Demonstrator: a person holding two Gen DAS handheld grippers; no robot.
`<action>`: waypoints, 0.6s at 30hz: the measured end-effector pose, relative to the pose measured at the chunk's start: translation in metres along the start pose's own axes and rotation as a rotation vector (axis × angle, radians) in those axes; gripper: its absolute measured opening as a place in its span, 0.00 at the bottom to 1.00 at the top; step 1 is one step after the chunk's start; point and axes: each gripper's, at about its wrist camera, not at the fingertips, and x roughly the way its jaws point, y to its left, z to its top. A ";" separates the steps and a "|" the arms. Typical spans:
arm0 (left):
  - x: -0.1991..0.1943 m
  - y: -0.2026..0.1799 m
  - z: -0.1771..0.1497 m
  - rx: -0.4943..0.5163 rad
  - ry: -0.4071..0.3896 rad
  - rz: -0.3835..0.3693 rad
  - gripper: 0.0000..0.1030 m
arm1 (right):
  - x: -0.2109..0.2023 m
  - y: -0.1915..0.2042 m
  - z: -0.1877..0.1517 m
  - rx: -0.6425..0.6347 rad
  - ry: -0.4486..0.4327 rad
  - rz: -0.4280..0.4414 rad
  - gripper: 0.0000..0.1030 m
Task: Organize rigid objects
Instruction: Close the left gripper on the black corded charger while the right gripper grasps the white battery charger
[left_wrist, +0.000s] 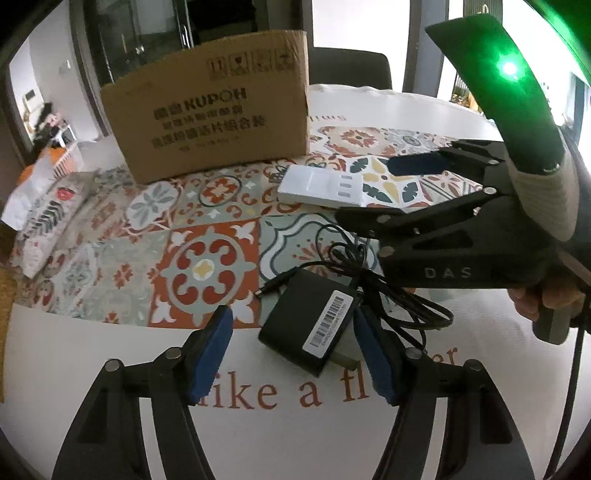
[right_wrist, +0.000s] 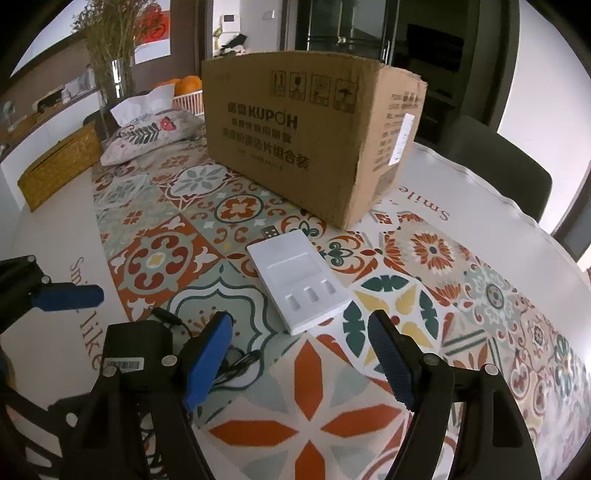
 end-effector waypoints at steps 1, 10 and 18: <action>0.003 0.001 0.000 -0.002 0.007 -0.008 0.63 | 0.002 0.000 0.001 -0.003 0.003 -0.001 0.74; 0.023 0.005 0.004 0.004 0.002 -0.037 0.51 | 0.014 -0.006 0.008 -0.012 0.008 -0.014 0.75; 0.029 0.013 0.009 -0.011 -0.008 -0.024 0.51 | 0.027 -0.008 0.016 -0.025 0.003 0.007 0.76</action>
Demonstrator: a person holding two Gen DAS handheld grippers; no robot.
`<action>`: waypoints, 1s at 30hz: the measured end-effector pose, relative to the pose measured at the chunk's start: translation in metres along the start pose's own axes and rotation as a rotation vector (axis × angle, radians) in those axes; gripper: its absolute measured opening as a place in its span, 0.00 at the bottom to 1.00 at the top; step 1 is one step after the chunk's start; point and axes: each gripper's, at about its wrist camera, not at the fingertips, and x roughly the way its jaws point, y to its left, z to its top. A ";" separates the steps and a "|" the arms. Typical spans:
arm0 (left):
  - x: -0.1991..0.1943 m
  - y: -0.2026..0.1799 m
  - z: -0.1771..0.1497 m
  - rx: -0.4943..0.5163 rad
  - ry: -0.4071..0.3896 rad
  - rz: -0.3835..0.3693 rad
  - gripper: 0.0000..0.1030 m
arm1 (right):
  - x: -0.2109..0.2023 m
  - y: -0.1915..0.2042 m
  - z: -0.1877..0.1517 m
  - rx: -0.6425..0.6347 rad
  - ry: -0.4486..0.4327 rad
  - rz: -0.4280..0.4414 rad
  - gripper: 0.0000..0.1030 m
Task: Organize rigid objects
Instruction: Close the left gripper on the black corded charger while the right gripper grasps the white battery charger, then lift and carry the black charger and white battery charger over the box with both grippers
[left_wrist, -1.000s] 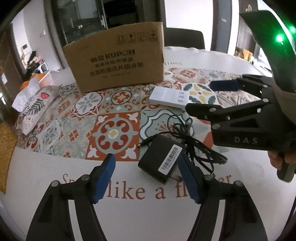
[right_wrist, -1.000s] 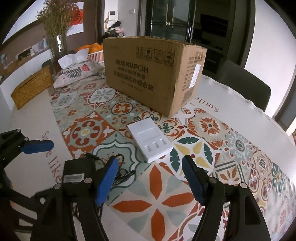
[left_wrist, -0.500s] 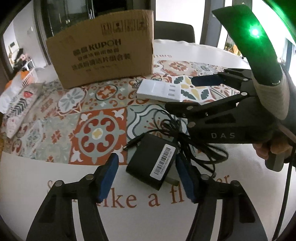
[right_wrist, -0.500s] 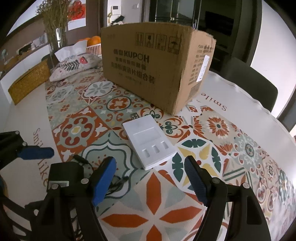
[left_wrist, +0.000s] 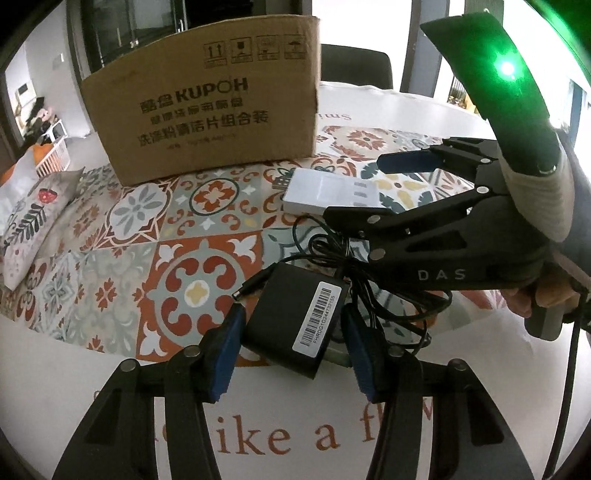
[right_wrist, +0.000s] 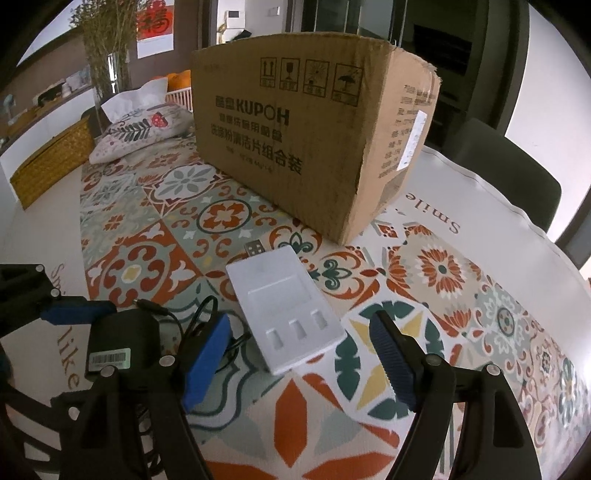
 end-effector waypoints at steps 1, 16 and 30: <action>0.000 0.001 0.001 -0.002 0.001 0.003 0.51 | 0.002 0.000 0.002 0.001 -0.001 0.009 0.76; 0.004 0.021 0.008 -0.059 0.007 0.043 0.51 | 0.030 -0.001 0.016 0.074 0.012 0.108 0.75; 0.000 0.028 0.012 -0.099 0.011 0.046 0.48 | 0.019 -0.002 0.013 0.171 0.023 0.055 0.48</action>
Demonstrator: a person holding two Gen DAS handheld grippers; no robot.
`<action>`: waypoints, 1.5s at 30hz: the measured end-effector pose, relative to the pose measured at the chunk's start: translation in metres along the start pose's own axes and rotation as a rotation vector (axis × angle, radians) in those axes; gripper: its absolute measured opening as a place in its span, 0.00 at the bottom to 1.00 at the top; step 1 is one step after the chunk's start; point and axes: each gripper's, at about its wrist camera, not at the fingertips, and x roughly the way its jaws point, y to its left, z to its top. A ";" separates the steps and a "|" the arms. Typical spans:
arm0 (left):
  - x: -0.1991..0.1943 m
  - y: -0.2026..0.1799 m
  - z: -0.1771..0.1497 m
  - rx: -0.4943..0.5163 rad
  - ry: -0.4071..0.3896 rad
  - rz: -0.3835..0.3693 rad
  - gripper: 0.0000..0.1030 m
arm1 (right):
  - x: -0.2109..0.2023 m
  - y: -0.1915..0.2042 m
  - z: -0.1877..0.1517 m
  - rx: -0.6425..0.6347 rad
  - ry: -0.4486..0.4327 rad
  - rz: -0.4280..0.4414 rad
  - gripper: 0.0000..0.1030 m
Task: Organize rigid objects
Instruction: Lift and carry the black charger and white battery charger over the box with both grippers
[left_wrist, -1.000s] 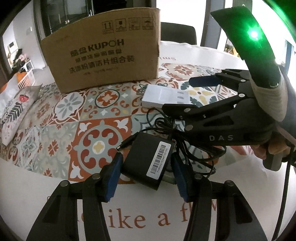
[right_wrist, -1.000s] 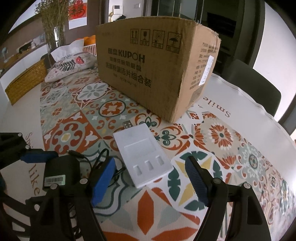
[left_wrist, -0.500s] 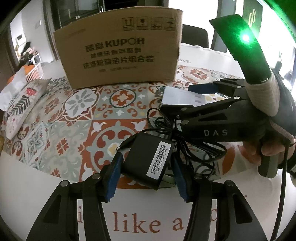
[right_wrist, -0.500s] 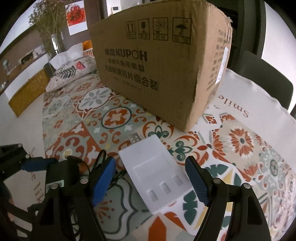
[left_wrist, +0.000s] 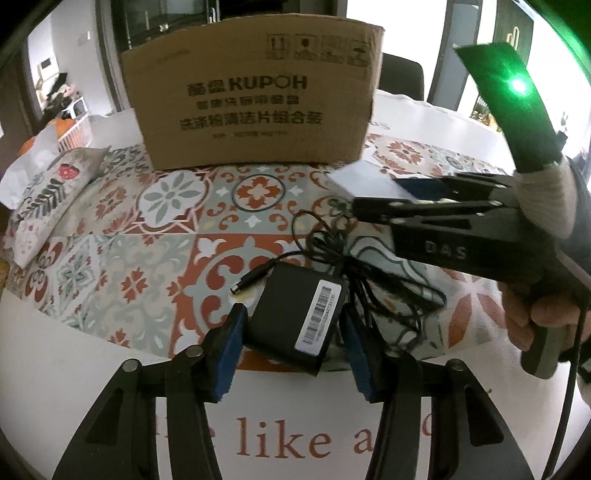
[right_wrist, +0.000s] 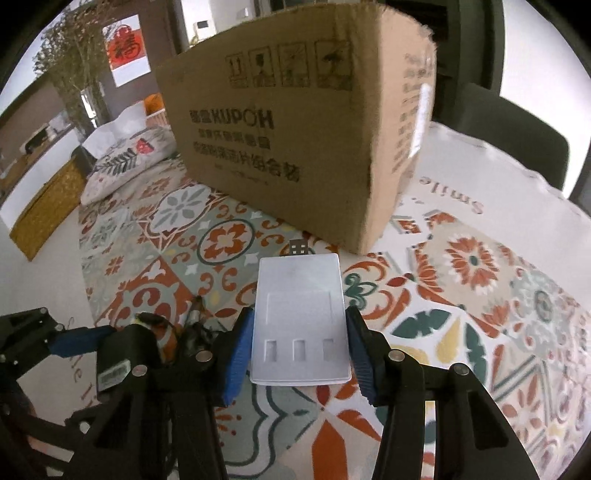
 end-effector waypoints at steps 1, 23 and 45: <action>-0.001 0.001 0.000 -0.002 -0.004 0.004 0.47 | -0.002 0.000 -0.001 0.005 0.001 -0.013 0.48; -0.056 0.017 0.004 -0.014 -0.131 -0.023 0.45 | -0.072 0.023 -0.007 0.136 -0.071 -0.074 0.48; -0.153 0.072 0.060 0.069 -0.320 -0.093 0.45 | -0.160 0.086 0.046 0.214 -0.249 -0.225 0.48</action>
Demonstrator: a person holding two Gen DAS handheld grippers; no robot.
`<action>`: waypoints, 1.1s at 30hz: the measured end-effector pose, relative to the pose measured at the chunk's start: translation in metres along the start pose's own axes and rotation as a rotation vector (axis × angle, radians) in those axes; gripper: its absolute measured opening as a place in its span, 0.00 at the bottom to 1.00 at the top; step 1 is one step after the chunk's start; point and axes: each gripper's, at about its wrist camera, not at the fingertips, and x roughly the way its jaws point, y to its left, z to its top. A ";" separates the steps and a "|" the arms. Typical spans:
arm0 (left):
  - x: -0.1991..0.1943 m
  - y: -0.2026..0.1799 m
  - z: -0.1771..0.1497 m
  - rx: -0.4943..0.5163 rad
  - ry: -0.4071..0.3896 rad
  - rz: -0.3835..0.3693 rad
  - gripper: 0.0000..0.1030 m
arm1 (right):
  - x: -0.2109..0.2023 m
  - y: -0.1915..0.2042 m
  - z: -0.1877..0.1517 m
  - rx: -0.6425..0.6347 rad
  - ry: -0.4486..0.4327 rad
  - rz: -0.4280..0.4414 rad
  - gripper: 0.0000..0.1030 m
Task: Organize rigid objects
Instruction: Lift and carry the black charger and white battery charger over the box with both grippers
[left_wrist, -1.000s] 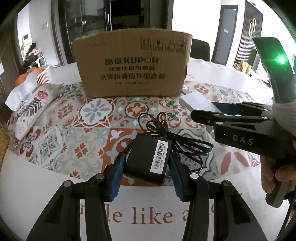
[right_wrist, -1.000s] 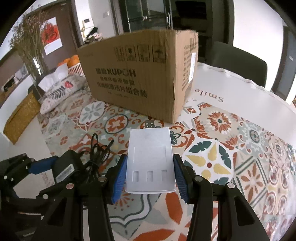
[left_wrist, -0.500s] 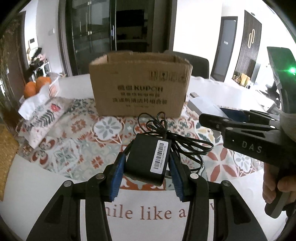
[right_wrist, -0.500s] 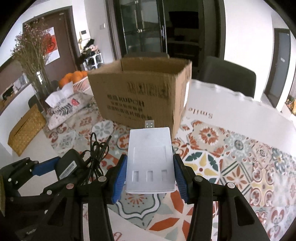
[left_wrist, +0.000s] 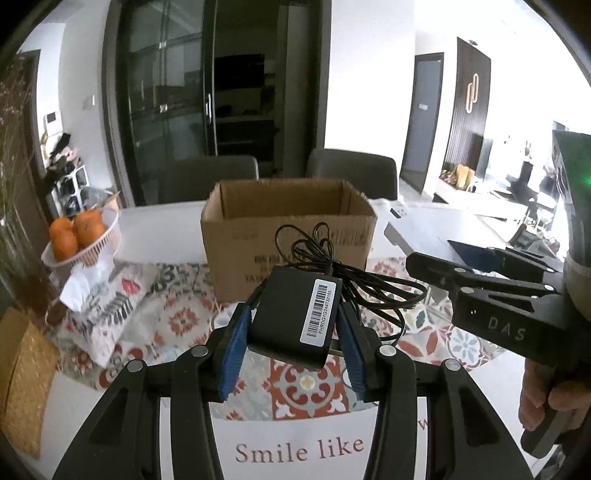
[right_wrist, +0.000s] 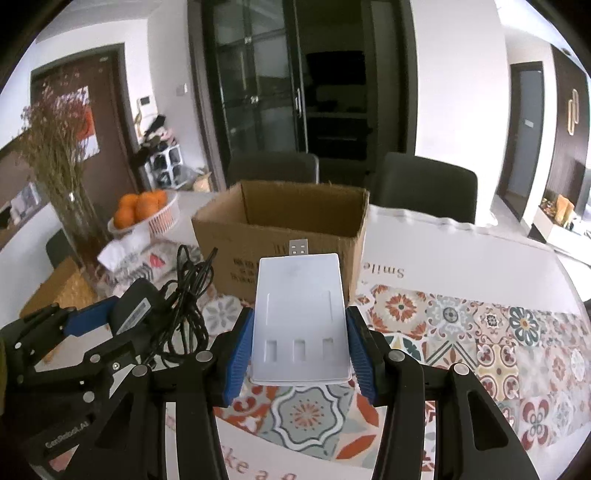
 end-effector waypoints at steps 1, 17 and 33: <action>-0.002 0.003 0.003 0.000 -0.005 -0.007 0.45 | -0.003 0.003 0.003 0.009 -0.012 -0.008 0.48; -0.011 0.041 0.058 0.024 -0.110 -0.072 0.45 | -0.019 0.036 0.052 0.065 -0.129 -0.082 0.48; 0.022 0.066 0.116 0.020 -0.161 -0.083 0.45 | -0.002 0.042 0.109 0.048 -0.197 -0.142 0.48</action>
